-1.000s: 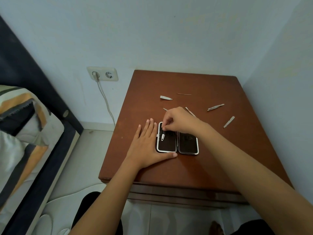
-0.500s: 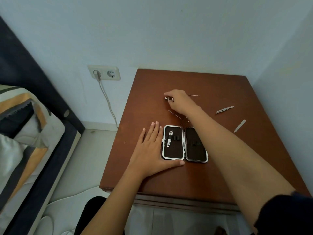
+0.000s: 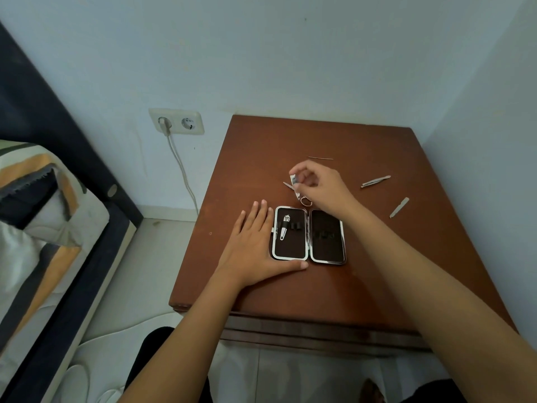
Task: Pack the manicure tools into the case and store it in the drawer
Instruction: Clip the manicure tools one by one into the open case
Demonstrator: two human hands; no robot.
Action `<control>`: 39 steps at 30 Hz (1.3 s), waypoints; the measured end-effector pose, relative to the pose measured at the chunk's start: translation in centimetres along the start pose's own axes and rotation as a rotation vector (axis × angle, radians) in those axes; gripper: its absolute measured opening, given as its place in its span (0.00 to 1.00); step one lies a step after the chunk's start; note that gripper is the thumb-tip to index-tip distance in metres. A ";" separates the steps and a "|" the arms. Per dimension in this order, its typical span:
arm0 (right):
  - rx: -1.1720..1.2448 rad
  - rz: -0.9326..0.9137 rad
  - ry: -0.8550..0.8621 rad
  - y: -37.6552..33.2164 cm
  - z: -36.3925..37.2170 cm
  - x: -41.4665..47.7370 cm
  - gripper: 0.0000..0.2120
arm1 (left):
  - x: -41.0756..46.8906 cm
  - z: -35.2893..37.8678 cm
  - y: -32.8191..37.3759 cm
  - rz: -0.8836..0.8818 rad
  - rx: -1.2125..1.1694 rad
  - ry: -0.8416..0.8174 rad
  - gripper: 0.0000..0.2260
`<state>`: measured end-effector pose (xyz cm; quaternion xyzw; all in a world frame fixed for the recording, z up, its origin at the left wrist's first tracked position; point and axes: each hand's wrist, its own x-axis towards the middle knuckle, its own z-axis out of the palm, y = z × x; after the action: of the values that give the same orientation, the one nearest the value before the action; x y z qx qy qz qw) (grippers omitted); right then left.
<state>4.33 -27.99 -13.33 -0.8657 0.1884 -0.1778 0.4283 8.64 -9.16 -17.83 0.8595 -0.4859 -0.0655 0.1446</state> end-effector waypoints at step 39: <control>-0.344 0.251 0.072 1.4 0.2 0.5 0.06 | 0.9 0.1 -1.0 0.050 -0.116 0.051 0.50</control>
<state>4.62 -28.92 -14.52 -0.8889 0.3376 -0.1190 0.2860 9.86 -9.46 -18.18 0.8385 -0.4988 -0.0680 0.2084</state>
